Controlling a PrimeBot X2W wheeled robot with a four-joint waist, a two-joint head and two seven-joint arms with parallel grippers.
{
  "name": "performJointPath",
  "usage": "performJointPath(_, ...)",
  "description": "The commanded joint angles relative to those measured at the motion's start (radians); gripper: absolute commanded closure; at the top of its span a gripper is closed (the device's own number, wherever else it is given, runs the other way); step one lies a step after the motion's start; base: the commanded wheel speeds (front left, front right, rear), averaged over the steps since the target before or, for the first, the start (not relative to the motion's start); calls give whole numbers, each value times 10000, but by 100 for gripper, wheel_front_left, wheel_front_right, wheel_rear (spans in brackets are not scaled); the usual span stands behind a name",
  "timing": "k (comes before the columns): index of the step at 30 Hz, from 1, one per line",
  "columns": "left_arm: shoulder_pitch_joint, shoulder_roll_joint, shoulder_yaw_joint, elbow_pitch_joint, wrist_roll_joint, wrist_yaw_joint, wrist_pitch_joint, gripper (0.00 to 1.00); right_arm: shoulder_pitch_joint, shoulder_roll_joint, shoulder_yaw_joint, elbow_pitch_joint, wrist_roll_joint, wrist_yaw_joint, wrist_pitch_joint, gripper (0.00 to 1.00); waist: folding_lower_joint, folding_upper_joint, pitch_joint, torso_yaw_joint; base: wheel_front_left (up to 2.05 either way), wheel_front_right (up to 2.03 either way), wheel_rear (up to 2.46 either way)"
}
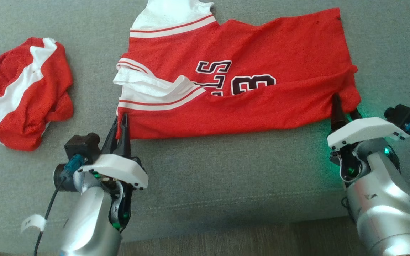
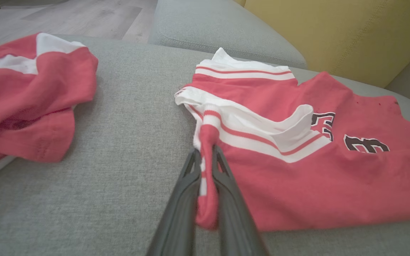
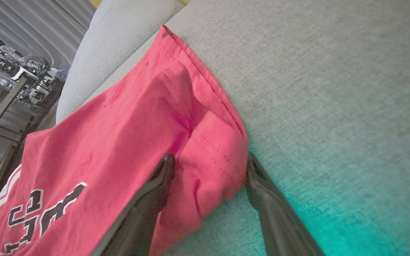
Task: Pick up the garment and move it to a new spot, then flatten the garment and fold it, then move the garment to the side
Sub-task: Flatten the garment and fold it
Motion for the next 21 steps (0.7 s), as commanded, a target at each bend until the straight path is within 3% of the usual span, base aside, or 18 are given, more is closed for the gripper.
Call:
performJointPath(1,-351,151,308,-313,97,66,-57,100,-254,76,301,-65,-79,-2,-135,68,0,0,-10,14,0,0,0)
performJointPath(2,-353,151,324,-299,104,69,-57,100,-276,29,348,0,-170,-2,-185,100,0,0,-22,15,0,0,0)
performJointPath(9,-160,151,455,-12,170,31,-57,100,-181,-325,536,344,-758,-2,-418,100,0,0,-276,-89,0,0,0)
performJointPath(21,601,150,396,930,159,-263,-57,100,857,-681,495,213,-748,-2,-91,100,0,0,-1083,-298,0,0,0)
